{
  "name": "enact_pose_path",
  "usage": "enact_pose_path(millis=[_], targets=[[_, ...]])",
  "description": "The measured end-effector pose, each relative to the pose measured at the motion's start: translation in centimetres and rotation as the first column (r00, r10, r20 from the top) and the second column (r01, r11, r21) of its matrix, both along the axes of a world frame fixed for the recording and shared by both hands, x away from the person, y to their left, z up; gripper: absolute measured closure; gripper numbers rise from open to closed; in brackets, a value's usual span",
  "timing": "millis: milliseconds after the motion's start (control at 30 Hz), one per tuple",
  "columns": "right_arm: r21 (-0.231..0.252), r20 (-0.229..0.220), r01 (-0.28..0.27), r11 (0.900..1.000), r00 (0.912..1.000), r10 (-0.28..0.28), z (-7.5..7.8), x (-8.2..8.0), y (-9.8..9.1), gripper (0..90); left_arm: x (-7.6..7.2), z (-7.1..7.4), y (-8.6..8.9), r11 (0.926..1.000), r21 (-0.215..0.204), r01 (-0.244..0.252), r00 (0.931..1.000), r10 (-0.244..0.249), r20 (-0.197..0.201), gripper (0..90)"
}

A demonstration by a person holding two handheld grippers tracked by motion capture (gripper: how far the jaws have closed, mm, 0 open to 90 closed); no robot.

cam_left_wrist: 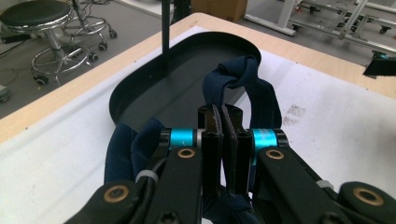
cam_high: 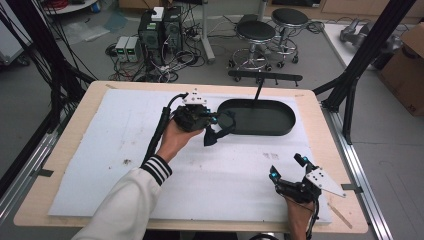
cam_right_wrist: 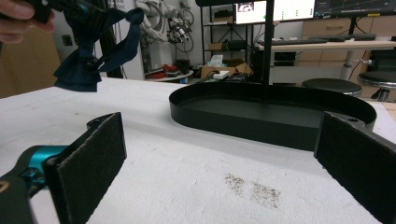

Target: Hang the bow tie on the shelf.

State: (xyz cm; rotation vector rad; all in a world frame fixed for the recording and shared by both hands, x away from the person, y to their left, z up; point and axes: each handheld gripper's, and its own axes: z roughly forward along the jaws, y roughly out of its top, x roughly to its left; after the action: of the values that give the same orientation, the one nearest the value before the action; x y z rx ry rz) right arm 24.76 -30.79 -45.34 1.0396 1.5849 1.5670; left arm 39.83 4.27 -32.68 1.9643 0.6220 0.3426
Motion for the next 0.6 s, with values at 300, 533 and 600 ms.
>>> enact_pose_path(millis=[300, 533, 600], targets=[[0.001, -0.003, 0.000, 1.0000, 1.0000, 0.000, 0.0, 0.0, 0.1, 1.2, 1.9, 1.1, -0.8, 0.9996, -0.024, 0.014, 0.9997, -0.013, 0.020, 86.2], [-0.003, -0.002, 0.000, 1.0000, 1.0000, 0.000, 0.0, 0.0, 0.0, 1.2, 3.2, 2.1, -1.4, 0.9980, -0.061, 0.016, 0.9993, -0.014, 0.034, 86.3], [0.000, -0.004, 0.002, 1.0000, 1.0000, -0.002, 0.0, 0.1, 0.0, 1.2, 3.6, 2.3, -1.6, 0.9975, -0.069, 0.018, 0.9992, -0.015, 0.038, 86.3]])
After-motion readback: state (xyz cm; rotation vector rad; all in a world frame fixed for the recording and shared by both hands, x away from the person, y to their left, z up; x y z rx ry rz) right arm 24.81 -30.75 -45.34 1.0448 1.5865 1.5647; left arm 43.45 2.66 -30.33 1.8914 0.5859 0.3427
